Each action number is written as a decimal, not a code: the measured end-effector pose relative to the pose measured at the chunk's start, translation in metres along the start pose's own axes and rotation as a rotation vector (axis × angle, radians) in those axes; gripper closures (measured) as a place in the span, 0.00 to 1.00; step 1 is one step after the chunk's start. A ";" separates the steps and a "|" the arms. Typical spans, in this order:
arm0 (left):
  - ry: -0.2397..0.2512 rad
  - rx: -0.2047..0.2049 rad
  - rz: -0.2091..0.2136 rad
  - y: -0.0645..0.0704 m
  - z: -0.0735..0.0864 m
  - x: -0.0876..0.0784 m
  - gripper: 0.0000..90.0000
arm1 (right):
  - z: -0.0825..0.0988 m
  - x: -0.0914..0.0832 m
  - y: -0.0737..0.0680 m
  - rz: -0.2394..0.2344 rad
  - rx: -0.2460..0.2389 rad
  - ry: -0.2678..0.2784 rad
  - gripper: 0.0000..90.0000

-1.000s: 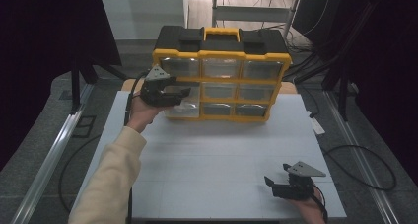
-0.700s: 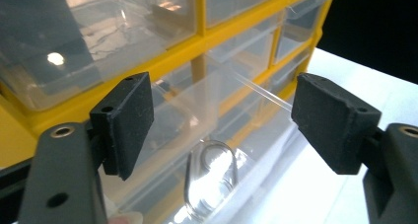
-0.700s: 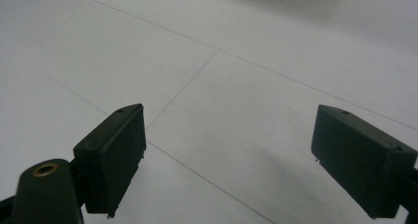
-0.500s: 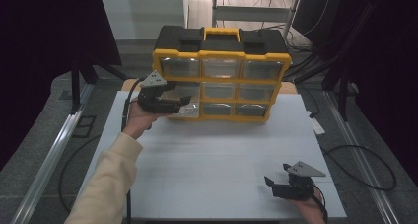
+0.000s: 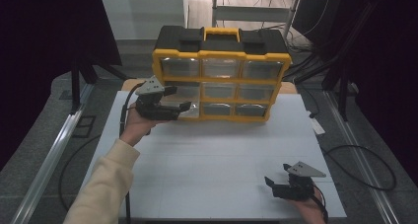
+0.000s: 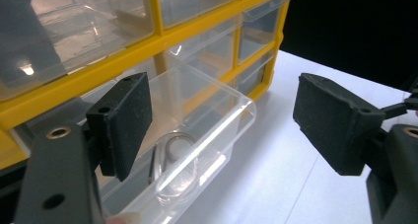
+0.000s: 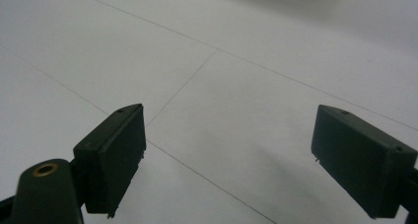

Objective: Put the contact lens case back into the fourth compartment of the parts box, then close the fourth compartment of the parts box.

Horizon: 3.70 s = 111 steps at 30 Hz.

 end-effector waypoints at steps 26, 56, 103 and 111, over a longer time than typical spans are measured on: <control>0.034 0.006 0.060 0.021 0.013 -0.013 0.26 | 0.000 0.000 0.000 0.005 -0.005 -0.003 0.15; 0.053 0.003 0.125 0.039 0.030 -0.021 0.29 | 0.001 0.000 0.000 0.012 -0.005 -0.005 0.15; 0.006 -0.005 -0.008 0.033 0.065 -0.002 0.98 | 0.001 0.000 0.000 0.014 -0.004 -0.005 0.16; -0.003 -0.030 -0.042 0.023 0.067 0.006 0.98 | 0.001 0.000 0.000 0.014 -0.007 -0.006 0.16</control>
Point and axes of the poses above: each handheld gripper's, and its own axes: x roughly forward along the jaws, z roughly out of its underside, y roughly to its right, the point moved 5 cm from there along x, roughly forward along the jaws, and after that the axes turned 8 degrees about -z, right-handed, at the moved point
